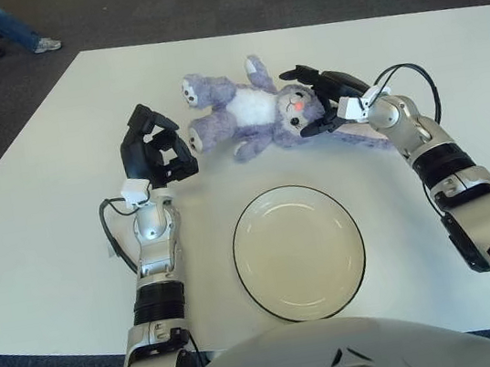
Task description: Put the doll into the plate.
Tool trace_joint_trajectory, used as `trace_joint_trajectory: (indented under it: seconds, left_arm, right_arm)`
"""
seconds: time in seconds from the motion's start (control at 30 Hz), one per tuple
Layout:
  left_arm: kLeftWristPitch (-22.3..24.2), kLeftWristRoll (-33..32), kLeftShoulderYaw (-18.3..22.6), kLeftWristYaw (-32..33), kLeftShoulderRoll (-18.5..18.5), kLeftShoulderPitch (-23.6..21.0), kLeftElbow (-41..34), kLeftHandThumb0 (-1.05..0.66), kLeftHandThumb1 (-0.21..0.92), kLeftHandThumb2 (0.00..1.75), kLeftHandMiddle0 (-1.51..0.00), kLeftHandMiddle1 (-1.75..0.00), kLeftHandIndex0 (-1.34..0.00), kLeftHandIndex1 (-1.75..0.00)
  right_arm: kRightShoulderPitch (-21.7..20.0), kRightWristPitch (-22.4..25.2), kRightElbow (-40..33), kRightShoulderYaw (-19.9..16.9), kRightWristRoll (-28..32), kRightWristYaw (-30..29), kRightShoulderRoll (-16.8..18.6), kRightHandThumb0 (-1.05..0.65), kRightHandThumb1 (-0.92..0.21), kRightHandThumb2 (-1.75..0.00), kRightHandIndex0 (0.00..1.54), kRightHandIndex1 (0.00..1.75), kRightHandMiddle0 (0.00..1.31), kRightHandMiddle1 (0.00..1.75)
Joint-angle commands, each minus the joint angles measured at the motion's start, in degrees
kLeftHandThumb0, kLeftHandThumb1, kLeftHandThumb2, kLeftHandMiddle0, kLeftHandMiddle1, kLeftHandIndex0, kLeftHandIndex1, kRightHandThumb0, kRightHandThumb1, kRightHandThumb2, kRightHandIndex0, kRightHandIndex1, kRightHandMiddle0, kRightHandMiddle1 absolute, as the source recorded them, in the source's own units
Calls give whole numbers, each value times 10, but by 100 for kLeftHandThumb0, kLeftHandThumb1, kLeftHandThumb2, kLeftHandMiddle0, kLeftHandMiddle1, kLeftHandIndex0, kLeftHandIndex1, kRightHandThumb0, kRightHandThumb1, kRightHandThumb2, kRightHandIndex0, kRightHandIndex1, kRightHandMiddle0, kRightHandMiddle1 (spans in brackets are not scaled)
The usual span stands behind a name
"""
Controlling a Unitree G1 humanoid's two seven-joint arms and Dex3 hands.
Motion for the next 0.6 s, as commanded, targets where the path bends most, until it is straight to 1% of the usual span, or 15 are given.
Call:
trace_joint_trajectory:
  seconds: [0.0,0.03,0.07,0.1,0.13,0.17,0.2,0.23,0.33,0.37,0.4,0.43,0.57]
  left_arm:
    - [-4,4,-9,10,-37,91,62,-49,28,136,-134,-175,-64,-175]
    - [-5,5,-10,10,-38,91,62,-49,28,136,-134,-175,-64,-175]
    - [-5,6,-10,11,-38,92,61,-49,28,136,-134,-175,-64,-175]
    - [-5,6,-10,12,-38,92,60,-49,28,136,-134,-175,-65,-175]
    - [-4,6,-10,12,-38,92,59,-49,28,136,-134,-175,-65,-175]
    - [-3,6,-10,12,-38,93,58,-49,28,136,-134,-175,-65,-175]
    - [-2,7,-10,13,-38,93,57,-49,28,136,-134,-175,-65,-175]
    - [-2,7,-11,13,-39,93,56,-49,28,136,-134,-175,-65,-175]
    - [-1,9,-13,14,-40,95,53,-50,28,136,-134,-175,-65,-175]
    - [-2,9,-13,15,-41,95,53,-50,28,136,-134,-175,-65,-175]
    - [-2,10,-14,15,-41,95,53,-50,28,136,-134,-175,-65,-175]
    - [-3,10,-14,15,-42,95,52,-50,28,136,-134,-175,-65,-175]
    - [-3,11,-17,17,-42,96,49,-49,28,136,-134,-175,-65,-175]
  right_arm:
    - [-20,64,-31,20,-25,1,35,-73,-53,-58,46,175,0,28]
    - [-18,79,-40,23,-30,2,39,-73,-52,-60,38,173,0,26]
    - [-13,105,-57,30,-41,5,46,-73,-49,-64,26,170,0,21]
    - [-10,124,-70,35,-48,7,51,-73,-47,-68,18,143,0,15]
    - [-4,146,-84,42,-59,9,57,-73,-47,-70,17,131,0,13]
    - [0,163,-95,46,-67,10,61,-74,-46,-72,15,115,0,8]
    - [3,173,-102,49,-71,10,62,-74,-45,-73,14,104,0,5]
    - [6,186,-108,55,-79,9,66,-74,-45,-73,13,101,0,4]
    - [13,214,-114,74,-103,0,78,-77,-47,-71,10,78,0,1]
    - [13,222,-112,79,-110,-2,81,-77,-47,-71,9,75,0,1]
    - [12,227,-112,82,-114,-3,83,-77,-47,-71,8,69,0,0]
    - [12,234,-110,85,-119,-5,85,-77,-47,-70,8,65,0,0]
    - [6,251,-92,98,-132,-12,93,-77,-48,-70,5,58,0,0]
